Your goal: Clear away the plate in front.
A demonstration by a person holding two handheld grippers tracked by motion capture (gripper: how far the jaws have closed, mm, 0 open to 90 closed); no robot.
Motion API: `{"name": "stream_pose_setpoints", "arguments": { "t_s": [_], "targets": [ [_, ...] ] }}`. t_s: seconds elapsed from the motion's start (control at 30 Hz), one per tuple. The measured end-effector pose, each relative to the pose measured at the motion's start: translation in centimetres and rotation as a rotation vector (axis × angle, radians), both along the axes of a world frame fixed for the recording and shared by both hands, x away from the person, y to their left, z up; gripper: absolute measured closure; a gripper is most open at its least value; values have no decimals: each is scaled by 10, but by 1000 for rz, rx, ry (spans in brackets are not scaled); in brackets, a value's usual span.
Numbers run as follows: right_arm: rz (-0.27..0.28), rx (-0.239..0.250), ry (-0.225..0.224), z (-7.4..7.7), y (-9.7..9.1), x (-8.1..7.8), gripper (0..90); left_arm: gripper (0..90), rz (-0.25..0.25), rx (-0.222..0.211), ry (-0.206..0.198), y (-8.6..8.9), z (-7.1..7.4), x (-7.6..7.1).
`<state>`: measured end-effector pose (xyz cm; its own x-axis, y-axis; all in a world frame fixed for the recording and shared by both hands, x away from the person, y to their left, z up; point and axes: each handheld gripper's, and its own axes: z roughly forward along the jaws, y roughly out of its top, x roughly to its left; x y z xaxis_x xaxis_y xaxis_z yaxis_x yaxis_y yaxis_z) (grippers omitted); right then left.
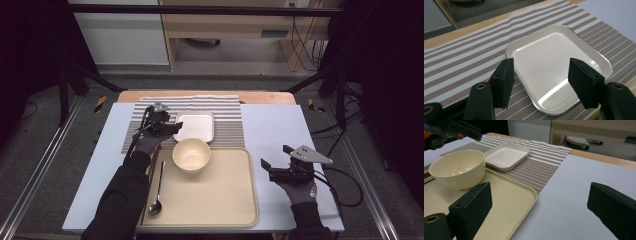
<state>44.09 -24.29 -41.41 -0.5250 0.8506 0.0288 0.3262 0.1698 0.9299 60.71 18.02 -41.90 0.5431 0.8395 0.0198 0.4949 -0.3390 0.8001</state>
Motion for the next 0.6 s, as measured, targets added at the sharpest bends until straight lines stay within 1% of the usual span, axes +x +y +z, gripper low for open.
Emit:
{"name": "stream_pose_setpoints", "arguments": {
  "t_s": [0.03, 0.1, 0.13, 0.2, 0.23, 0.33, 0.4, 0.5, 0.53, 0.57, 0.6],
  "targets": [
    [1, -1, 0, 0, 0, 0, 62, 373, 4, 10, 7, 1, -2, 2],
    [5, 1, 0, 0, 0, 0, 62, 373, 18, 6, 12, 1, -5, 4],
    [6, 1, 0, 0, 1, 0, 62, 373, 18, 14, 14, 2, -7, 6],
    [6, 0, 0, 0, 1, 0, 62, 376, 24, 13, 22, 3, -11, 9],
    [4, 1, 1, 0, 1, 0, 62, 377, 23, 20, 28, 4, -13, 10],
    [2, 2, -1, 0, 0, 0, 61, 385, 36, 15, 50, 5, -22, 16],
    [-1, 3, 1, 0, 0, 0, 62, 392, 35, 17, 67, 6, -27, 19],
    [-1, -3, 1, 0, 0, 0, 62, 395, 32, 30, 79, 6, -33, 22],
    [-1, -5, 0, 0, 0, 1, 62, 397, 34, 23, 83, 5, -35, 23],
    [-1, -5, 1, 0, 0, 1, 62, 400, 29, 35, 87, 5, -37, 24],
    [-2, -7, 2, 0, 0, 1, 61, 402, 30, 32, 93, 4, -39, 24]
  ]
}}
